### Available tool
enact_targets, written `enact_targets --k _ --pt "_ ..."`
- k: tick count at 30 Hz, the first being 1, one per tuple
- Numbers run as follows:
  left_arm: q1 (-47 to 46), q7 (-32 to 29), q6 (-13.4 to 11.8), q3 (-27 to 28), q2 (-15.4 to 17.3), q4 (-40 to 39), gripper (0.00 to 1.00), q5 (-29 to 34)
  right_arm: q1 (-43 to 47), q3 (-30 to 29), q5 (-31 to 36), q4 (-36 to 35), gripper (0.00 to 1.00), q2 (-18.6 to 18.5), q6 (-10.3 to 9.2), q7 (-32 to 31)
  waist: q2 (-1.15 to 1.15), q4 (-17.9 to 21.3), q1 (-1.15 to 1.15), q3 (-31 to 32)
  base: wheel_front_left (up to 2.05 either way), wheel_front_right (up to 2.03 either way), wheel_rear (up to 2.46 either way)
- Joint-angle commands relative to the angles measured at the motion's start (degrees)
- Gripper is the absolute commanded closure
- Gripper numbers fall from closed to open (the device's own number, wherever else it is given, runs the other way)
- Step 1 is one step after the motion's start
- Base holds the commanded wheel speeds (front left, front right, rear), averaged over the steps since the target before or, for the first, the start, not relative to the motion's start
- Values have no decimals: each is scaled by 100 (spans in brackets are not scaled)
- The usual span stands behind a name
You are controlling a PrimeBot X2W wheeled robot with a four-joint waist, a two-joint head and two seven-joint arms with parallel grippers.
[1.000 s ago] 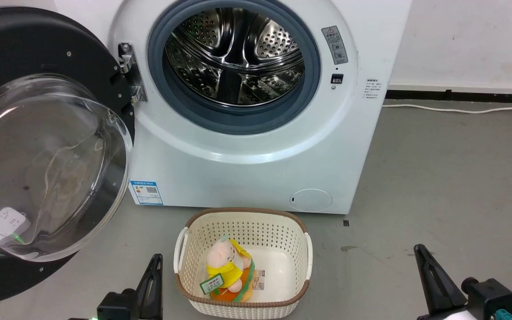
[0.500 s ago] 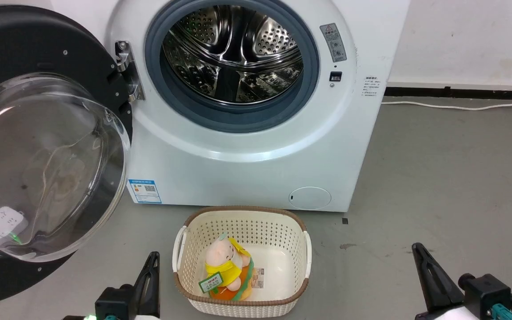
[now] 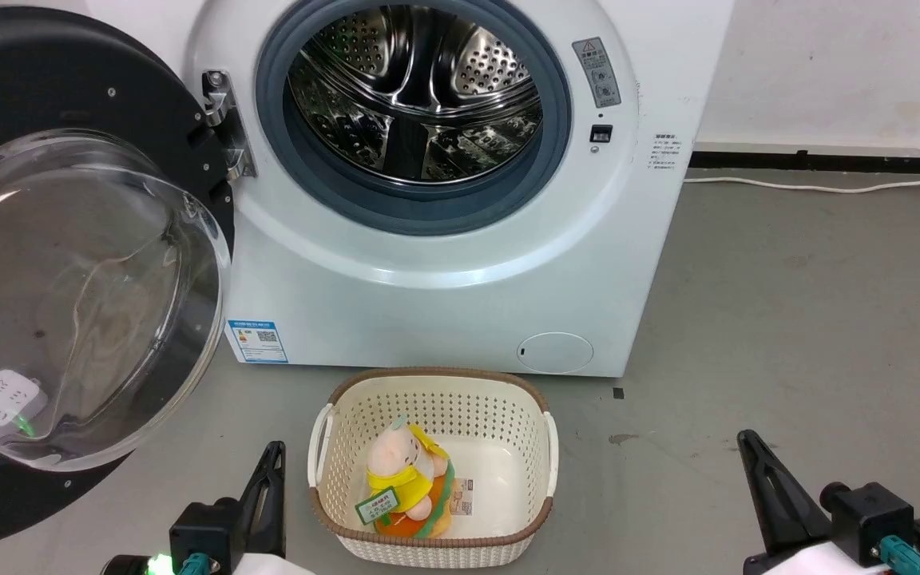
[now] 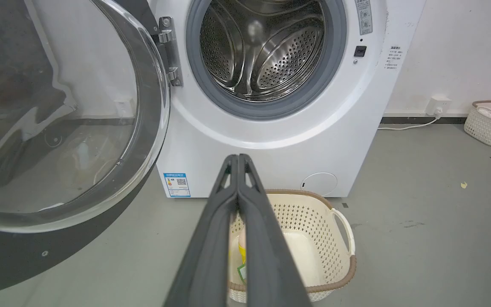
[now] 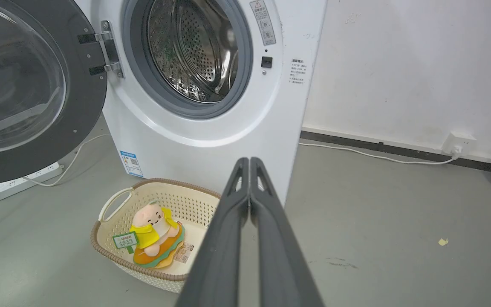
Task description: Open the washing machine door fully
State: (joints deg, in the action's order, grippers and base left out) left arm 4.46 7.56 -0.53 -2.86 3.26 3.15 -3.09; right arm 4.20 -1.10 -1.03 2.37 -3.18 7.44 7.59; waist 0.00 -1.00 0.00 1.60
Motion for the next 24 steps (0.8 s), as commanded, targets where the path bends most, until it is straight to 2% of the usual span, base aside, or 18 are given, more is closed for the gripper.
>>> enact_targets --k 1,24 --pt "-98 -35 13 27 0 -47 100 52 -99 15 28 -48 100 15 2 -33 0 2 0 -4 0 0 0" --pt "-228 -304 28 123 -14 -147 100 148 -218 51 56 -118 100 21 3 -304 0 39 0 -62 0 0 0"
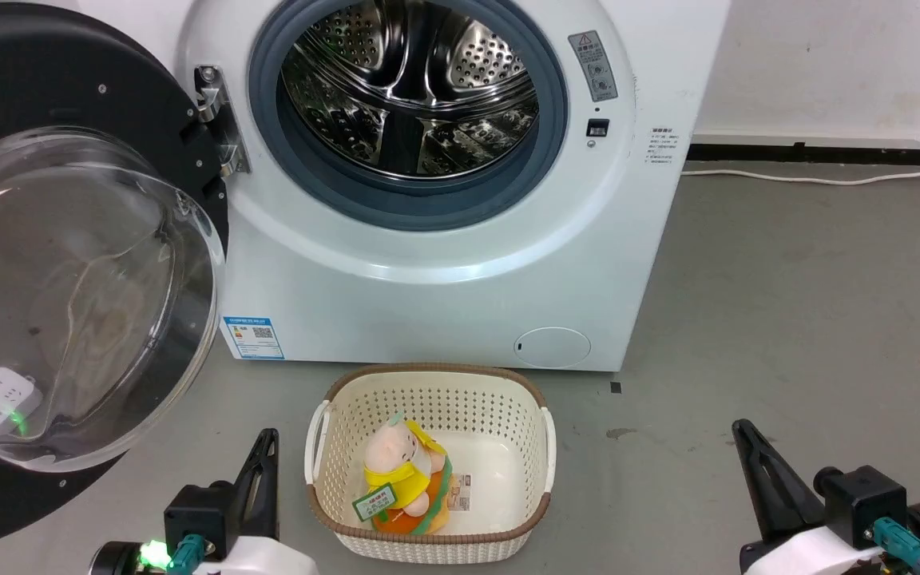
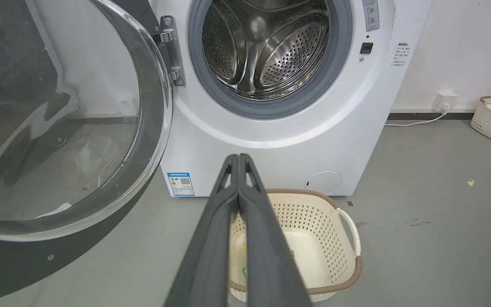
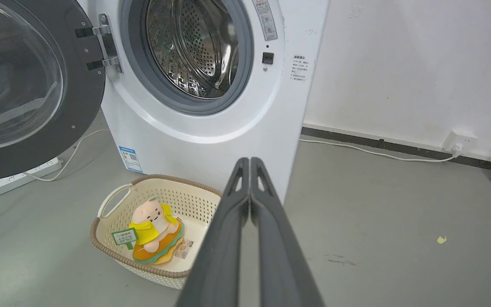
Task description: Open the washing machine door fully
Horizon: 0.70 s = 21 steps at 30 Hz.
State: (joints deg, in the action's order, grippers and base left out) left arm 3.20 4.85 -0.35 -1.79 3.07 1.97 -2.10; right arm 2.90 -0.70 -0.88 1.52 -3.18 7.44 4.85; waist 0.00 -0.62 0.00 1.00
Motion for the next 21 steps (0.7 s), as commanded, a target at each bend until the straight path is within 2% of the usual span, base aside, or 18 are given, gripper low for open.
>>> enact_targets --k 1,21 --pt "-107 -44 10 20 4 -34 100 53 -94 12 43 -37 100 21 3 -42 0 3 0 -5 0 0 0" --pt "-232 -302 25 113 -10 -129 100 145 -209 46 70 -104 100 26 4 -301 0 38 0 -61 0 0 0"
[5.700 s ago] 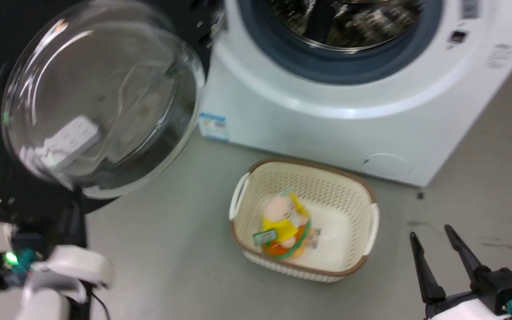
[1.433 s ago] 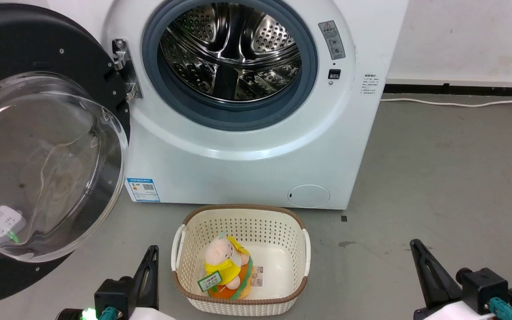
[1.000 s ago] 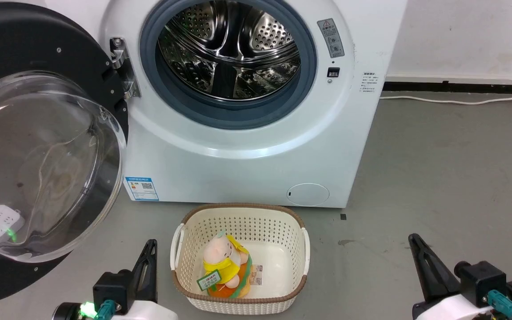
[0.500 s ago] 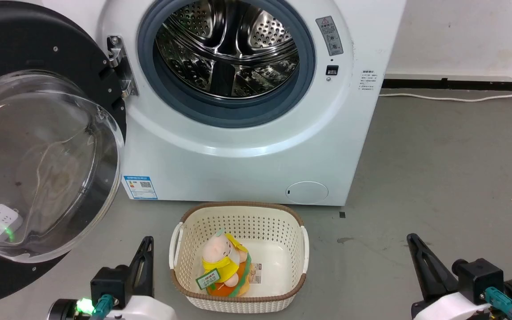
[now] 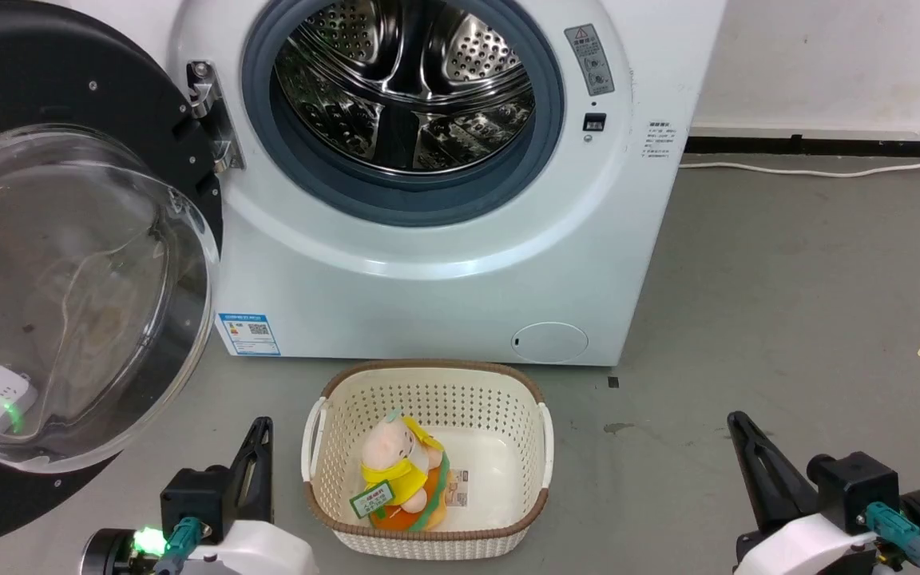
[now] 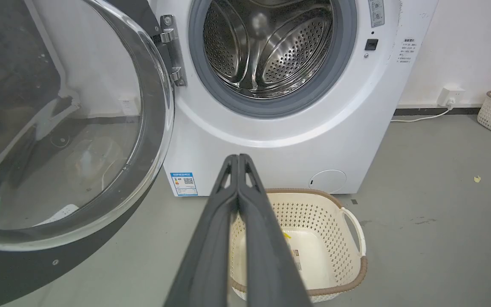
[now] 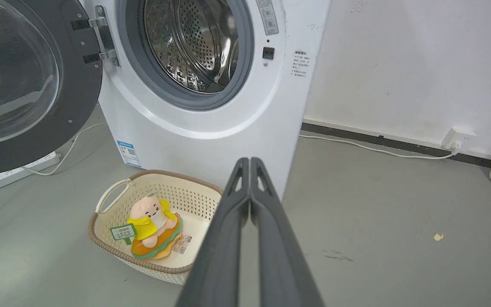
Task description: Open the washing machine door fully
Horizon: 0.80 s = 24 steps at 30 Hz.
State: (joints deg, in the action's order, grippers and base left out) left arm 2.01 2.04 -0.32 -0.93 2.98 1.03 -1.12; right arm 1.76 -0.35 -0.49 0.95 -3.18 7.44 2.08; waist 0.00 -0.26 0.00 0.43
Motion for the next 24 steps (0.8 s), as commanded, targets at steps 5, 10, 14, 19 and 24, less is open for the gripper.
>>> enact_targets --k 5,10,14,19,24 --pt "-135 -68 25 44 -3 -52 100 63 -115 17 35 -59 100 27 4 -71 0 8 0 -13 0 0 0" --pt "-163 -126 28 65 -6 -74 100 84 -141 24 41 -75 100 29 4 -130 0 16 0 -26 0 0 0" --pt "-186 -173 31 82 -9 -91 100 101 -162 31 46 -87 100 30 4 -177 0 22 0 -36 0 0 0" --pt "-201 -204 32 93 -11 -103 100 112 -176 35 49 -95 100 30 5 -208 0 26 0 -43 0 0 0" --pt "-201 -204 32 93 -11 -103 100 112 -176 35 49 -95 100 30 5 -208 0 26 0 -43 0 0 0"
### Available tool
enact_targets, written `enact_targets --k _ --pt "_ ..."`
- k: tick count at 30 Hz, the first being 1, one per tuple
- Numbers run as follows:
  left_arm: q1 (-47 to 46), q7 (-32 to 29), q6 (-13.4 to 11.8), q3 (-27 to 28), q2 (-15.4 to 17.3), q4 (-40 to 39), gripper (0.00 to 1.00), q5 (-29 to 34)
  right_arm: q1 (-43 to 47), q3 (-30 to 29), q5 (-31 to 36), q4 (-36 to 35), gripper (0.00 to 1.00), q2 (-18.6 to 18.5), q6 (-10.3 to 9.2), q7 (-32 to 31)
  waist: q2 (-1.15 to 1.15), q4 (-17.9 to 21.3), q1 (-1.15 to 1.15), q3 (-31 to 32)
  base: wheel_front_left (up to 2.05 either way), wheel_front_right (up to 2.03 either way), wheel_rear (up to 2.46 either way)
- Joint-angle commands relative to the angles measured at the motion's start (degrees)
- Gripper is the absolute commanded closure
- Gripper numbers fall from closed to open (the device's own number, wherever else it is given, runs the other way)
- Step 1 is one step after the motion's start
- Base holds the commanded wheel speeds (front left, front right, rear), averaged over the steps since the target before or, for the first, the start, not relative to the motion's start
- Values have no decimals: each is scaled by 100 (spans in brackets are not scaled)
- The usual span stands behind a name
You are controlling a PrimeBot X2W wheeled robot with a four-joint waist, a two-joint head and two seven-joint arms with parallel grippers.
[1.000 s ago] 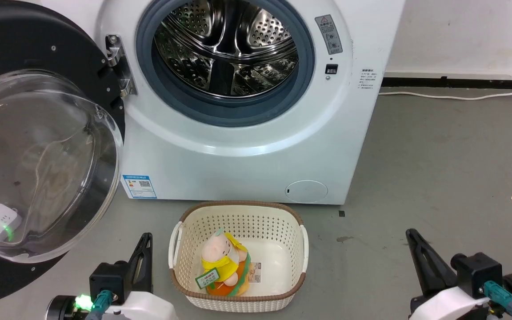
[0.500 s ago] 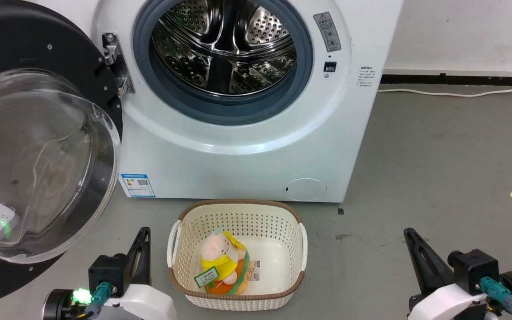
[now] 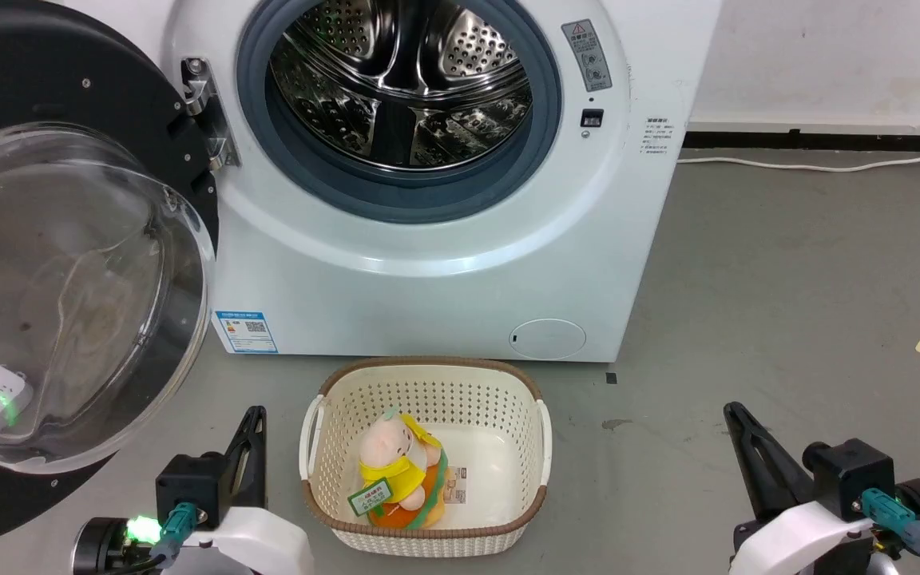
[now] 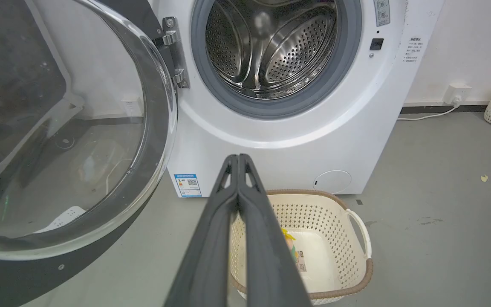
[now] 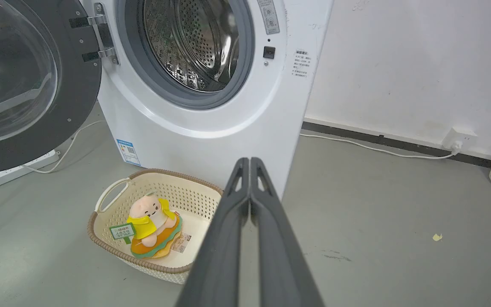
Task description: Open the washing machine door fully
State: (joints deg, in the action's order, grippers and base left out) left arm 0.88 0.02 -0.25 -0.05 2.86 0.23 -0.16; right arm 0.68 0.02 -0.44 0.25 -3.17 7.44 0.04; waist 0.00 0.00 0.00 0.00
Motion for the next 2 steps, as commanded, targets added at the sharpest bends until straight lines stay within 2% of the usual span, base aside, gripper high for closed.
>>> enact_targets --k 1,2 --pt "-88 -2 25 5 2 -23 100 16 -68 -2 44 -25 100 29 5 -4 0 0 0 0 0 0 0" --pt "-88 -2 25 5 2 -23 100 16 -68 -2 44 -25 100 29 5 -4 0 0 0 0 0 0 0"
